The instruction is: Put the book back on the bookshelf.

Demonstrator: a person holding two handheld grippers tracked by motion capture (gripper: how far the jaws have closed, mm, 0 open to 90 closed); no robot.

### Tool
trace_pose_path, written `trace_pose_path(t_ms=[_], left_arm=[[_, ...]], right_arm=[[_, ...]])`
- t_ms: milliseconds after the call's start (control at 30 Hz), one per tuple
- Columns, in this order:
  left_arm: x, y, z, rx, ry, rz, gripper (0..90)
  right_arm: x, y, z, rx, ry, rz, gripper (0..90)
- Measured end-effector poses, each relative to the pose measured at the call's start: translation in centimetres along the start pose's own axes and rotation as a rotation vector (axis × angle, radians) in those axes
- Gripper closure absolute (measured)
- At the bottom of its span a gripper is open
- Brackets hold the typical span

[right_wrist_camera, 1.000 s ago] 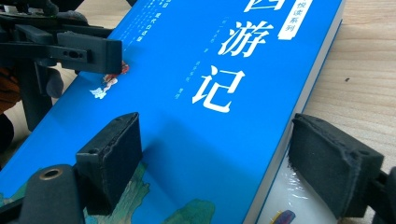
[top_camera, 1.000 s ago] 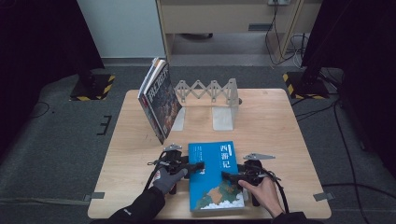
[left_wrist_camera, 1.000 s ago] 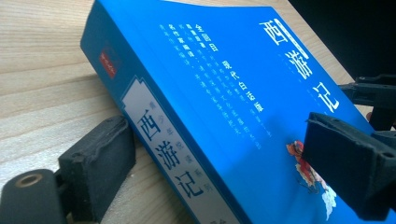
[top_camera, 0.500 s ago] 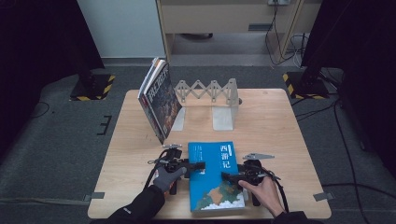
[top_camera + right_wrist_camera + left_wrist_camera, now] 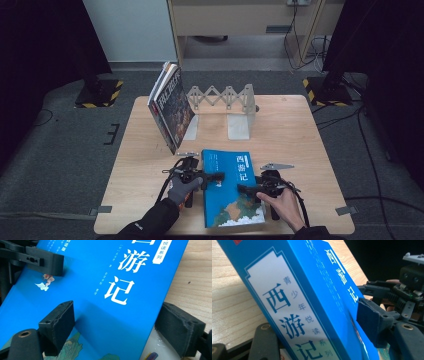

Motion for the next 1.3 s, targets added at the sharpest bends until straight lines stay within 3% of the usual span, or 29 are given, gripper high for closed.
trace_pose_path(t_ms=[100,167,267,533,700,900,1200,1300], left_arm=[[-0.2,-0.1,-0.2,0.002,-0.011,0.012,39.6],[-0.5,-0.3,-0.5,0.021,0.004,-0.002,45.5],[-0.6,-0.5,-1.3,0.06,-0.017,0.002,47.2],[-1.1,-0.8,-1.8,0.053,-0.013,-0.004,49.8],[-1.5,-1.5,-2.6,0.084,-0.012,-0.025,52.0],[-2.1,-1.9,-3.2,0.106,-0.012,-0.044,53.6],[-2.8,-2.9,-5.1,0.196,-0.025,-0.063,55.7],[-3.3,-3.2,-5.7,0.217,-0.027,-0.08,56.5]], right_arm=[[-0.1,-0.1,-0.1,0.006,-0.007,0.005,19.3],[-0.1,-0.3,-0.2,0.01,-0.008,0.011,21.3],[-0.2,-0.5,-0.2,0.023,-0.012,0.022,22.5],[-0.6,-1.1,-0.2,0.013,-0.009,0.044,28.1],[-1.2,-1.6,-0.4,0.021,-0.016,0.015,35.3],[-1.6,-2.3,-0.1,-0.003,-0.004,-0.002,37.9],[-2.7,-3.3,0.3,-0.013,-0.008,-0.019,43.5],[-3.0,-3.8,0.6,-0.037,-0.006,-0.036,44.9]])
Point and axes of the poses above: each handheld gripper's, and its own axes: x roughly forward along the jaws, y roughly out of its underside, z roughly to its left, the point moved 2 cm from there along x, roughly forward along the jaws, and after that the axes turned 8 degrees about y, right-handed, at the moved point
